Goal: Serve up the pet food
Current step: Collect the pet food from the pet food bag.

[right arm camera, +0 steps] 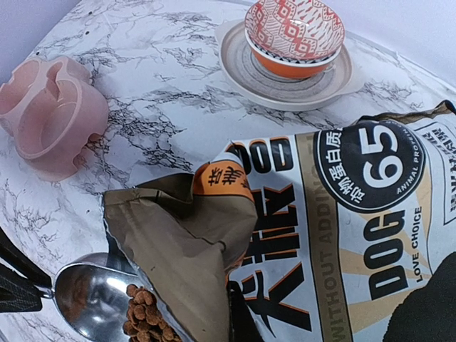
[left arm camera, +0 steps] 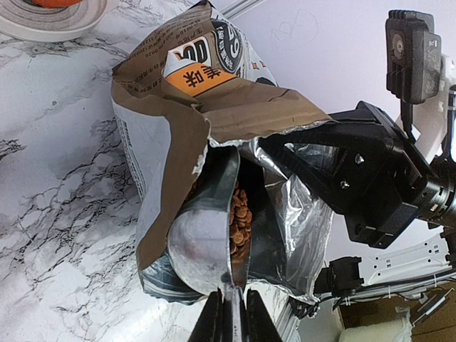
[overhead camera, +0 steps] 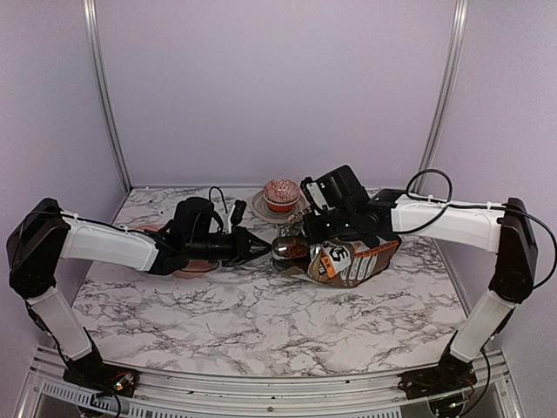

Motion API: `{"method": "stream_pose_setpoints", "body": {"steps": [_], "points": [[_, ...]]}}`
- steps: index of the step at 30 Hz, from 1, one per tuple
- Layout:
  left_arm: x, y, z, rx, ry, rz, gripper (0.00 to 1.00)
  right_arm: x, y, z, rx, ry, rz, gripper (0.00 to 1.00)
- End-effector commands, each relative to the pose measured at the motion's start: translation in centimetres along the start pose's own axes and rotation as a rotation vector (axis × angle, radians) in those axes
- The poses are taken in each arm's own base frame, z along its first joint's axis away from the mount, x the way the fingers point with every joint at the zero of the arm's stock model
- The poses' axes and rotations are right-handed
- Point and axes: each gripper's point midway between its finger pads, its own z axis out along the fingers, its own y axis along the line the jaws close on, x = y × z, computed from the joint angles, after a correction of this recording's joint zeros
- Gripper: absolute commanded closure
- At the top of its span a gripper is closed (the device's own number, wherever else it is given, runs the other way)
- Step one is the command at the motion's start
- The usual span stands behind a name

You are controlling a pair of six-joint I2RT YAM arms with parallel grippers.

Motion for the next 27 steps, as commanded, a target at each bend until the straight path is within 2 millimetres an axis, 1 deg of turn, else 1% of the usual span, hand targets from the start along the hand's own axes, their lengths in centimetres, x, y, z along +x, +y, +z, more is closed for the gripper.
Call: {"method": "stream_pose_setpoints", "body": {"steps": [1,8,16,27], "points": [[-1.4,-3.4,-1.4,0.109,-0.045,0.073,1.00,-4.4,-1.5,-1.9,0.033,-0.142,0.037,1.00],[-1.4,-3.3,-1.6,0.107,-0.046,0.080,1.00,-4.8,-2.0,-2.3,0.052,-0.151,0.033,1.00],[-1.9,-3.5,-2.3,0.112,-0.062,0.079,1.00,-4.7,-2.5,-2.3,0.064,-0.149,0.034,1.00],[-2.3,-3.7,-2.7,0.123,-0.066,0.067,1.00,-5.3,-4.0,-2.5,0.081,-0.169,0.046,1.00]]}}
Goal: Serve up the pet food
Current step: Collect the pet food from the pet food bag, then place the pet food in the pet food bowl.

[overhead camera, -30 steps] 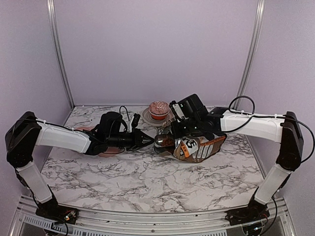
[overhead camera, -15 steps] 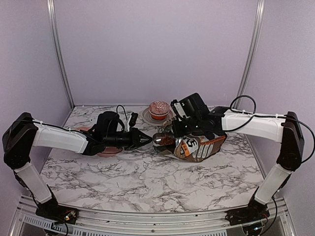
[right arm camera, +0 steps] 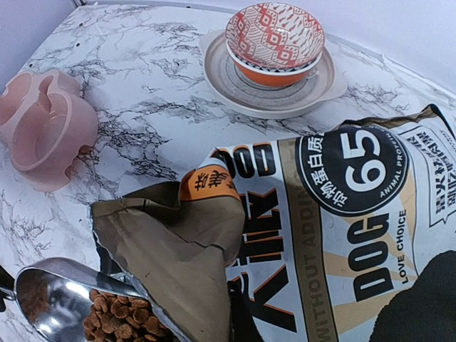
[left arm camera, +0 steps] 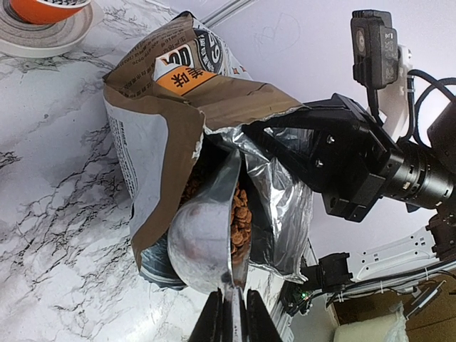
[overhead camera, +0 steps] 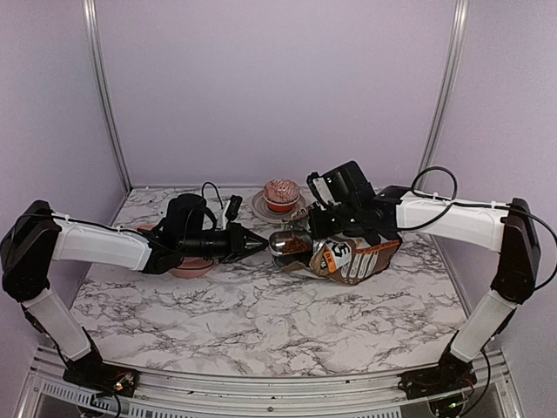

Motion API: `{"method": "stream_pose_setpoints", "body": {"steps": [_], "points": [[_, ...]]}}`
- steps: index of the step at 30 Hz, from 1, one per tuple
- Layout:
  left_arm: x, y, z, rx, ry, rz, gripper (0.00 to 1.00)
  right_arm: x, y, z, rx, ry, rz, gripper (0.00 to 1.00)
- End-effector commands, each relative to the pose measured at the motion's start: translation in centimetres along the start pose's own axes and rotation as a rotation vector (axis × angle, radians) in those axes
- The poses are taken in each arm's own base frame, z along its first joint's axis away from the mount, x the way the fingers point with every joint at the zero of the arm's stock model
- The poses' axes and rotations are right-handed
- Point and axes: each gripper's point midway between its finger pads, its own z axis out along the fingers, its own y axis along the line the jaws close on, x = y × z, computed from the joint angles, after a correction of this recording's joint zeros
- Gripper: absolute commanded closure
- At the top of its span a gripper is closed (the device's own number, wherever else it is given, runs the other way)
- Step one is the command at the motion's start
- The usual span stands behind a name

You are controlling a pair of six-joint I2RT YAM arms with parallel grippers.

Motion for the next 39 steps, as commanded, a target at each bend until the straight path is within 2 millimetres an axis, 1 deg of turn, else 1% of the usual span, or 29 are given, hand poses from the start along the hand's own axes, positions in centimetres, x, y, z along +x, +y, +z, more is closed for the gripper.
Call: {"method": "stream_pose_setpoints", "body": {"steps": [1,15,20,27,31,33,36,39], "points": [[-1.7,-2.8,-1.1,0.081,-0.050,0.048,1.00,-4.5,-2.6,-1.9,0.064,-0.148,0.031,1.00],[-2.9,-4.8,-2.1,0.154,-0.070,0.032,1.00,-5.0,-4.0,-2.4,0.086,-0.156,0.033,1.00],[-3.3,-5.7,-2.5,0.184,-0.075,0.025,1.00,-5.1,-4.9,-2.6,0.097,-0.160,0.042,1.00],[-4.0,-7.0,-3.7,0.212,-0.098,0.036,1.00,-5.5,-5.8,-2.8,0.098,-0.169,0.057,1.00],[-4.2,-7.4,-3.9,0.219,-0.102,0.038,1.00,-5.4,-6.2,-3.0,0.105,-0.168,0.058,1.00],[-4.4,-7.7,-4.1,0.227,-0.106,0.036,1.00,-5.3,-6.7,-3.1,0.118,-0.165,0.060,1.00],[-4.5,-8.1,-4.4,0.237,-0.109,0.037,1.00,-5.5,-8.2,-3.6,0.135,-0.178,0.086,1.00],[-4.8,-8.4,-4.7,0.244,-0.116,0.032,1.00,-5.6,-9.2,-3.9,0.129,-0.189,0.106,1.00]]}}
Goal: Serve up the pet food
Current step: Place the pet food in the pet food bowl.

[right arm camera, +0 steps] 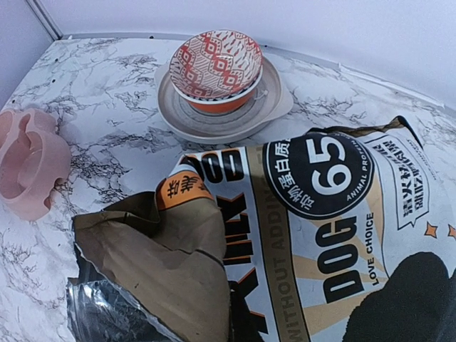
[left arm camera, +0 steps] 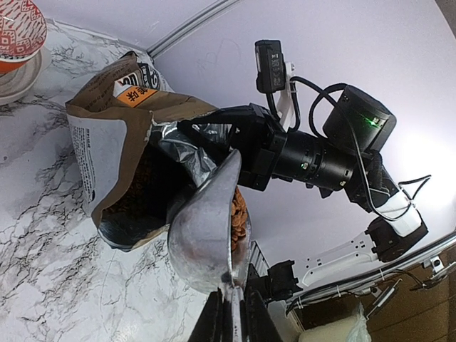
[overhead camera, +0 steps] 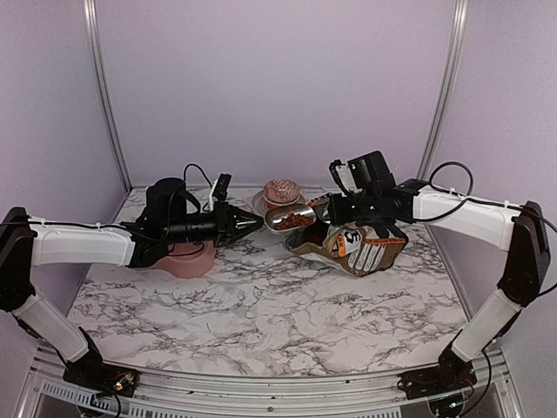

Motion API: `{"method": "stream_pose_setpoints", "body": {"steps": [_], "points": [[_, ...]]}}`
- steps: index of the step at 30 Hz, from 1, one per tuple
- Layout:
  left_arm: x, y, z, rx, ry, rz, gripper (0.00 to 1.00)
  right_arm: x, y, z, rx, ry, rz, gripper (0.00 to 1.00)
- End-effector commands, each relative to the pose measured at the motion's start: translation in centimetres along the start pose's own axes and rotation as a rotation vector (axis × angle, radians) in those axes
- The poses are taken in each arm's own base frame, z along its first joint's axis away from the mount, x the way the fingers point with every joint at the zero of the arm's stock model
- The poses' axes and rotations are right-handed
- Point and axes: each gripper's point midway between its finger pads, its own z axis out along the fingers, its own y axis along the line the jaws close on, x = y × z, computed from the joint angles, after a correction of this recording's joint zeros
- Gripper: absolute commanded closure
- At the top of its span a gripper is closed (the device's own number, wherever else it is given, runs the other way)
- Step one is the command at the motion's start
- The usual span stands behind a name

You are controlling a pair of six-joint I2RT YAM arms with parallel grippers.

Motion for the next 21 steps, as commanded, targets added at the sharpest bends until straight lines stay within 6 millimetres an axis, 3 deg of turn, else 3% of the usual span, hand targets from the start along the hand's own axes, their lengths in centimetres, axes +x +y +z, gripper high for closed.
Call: {"method": "stream_pose_setpoints", "body": {"steps": [1,14,19,21], "points": [[-1.8,-3.2,-1.0,0.085,-0.047,0.041,1.00,-3.8,-3.9,-2.3,0.080,-0.130,0.054,1.00],[-4.0,-7.1,-2.5,0.280,-0.110,-0.047,1.00,-3.4,-4.0,-2.1,0.080,-0.120,0.049,1.00],[-4.3,-7.5,-2.9,0.324,-0.115,-0.169,1.00,-3.1,-4.1,-2.1,0.080,-0.117,0.052,1.00],[-5.5,-6.3,-3.6,0.304,-0.148,-0.219,1.00,-3.1,-4.1,-2.2,0.079,-0.118,0.052,1.00]]}}
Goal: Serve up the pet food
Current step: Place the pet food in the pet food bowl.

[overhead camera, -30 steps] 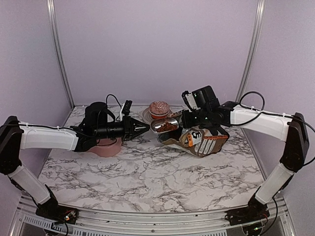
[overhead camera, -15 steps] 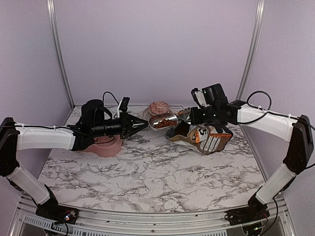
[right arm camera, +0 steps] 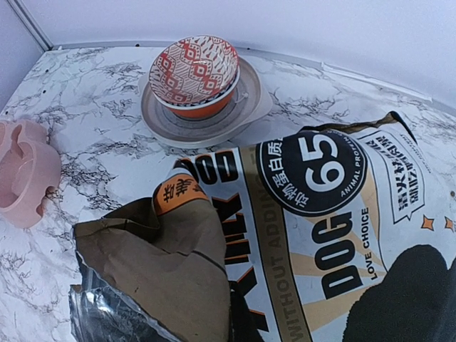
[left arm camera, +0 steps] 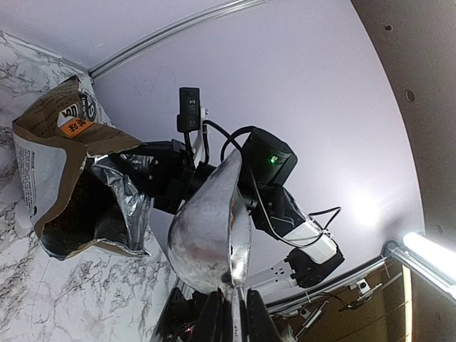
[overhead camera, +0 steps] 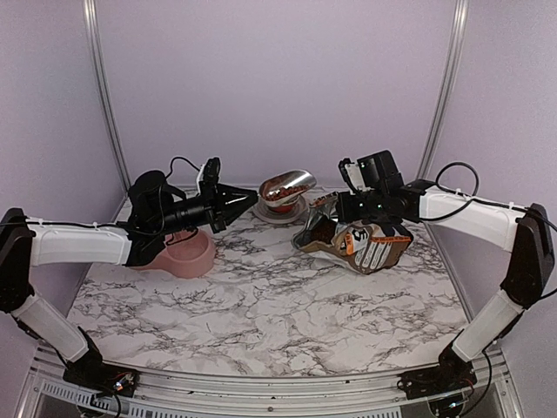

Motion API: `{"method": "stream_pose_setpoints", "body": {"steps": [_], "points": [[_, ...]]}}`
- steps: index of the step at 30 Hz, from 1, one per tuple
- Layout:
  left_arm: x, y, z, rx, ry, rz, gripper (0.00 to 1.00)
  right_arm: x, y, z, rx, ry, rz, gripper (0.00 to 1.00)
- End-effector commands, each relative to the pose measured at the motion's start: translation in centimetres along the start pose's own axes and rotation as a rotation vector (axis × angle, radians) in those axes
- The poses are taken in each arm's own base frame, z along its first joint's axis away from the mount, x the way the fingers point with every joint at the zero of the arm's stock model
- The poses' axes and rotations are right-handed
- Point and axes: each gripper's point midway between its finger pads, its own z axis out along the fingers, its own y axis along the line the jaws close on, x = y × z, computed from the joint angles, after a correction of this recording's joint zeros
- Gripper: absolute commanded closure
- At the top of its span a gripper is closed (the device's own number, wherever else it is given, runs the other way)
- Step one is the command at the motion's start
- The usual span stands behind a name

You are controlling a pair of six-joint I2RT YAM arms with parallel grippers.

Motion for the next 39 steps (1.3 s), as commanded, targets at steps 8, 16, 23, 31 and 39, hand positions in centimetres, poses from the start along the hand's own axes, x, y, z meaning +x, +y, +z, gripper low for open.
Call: {"method": "stream_pose_setpoints", "body": {"steps": [8,16,23,31,39], "points": [[-2.6,-1.1,-2.6,0.053,-0.103,-0.092,1.00,-2.8,-1.7,-1.6,0.055,-0.106,0.021,1.00],[-2.9,0.1,-4.2,0.015,-0.145,-0.080,1.00,-2.9,-1.4,-1.5,0.038,-0.116,0.020,1.00],[-2.4,2.6,-5.8,-0.081,-0.165,-0.074,1.00,-2.7,-1.4,-1.2,0.035,-0.111,0.018,1.00],[-2.0,4.8,-8.5,-0.157,-0.215,-0.067,1.00,-2.9,-1.1,-1.2,0.021,-0.110,0.027,1.00],[-2.0,5.4,-11.6,-0.187,-0.260,-0.051,1.00,-2.3,-0.9,-1.0,0.003,-0.103,0.053,1.00]]}}
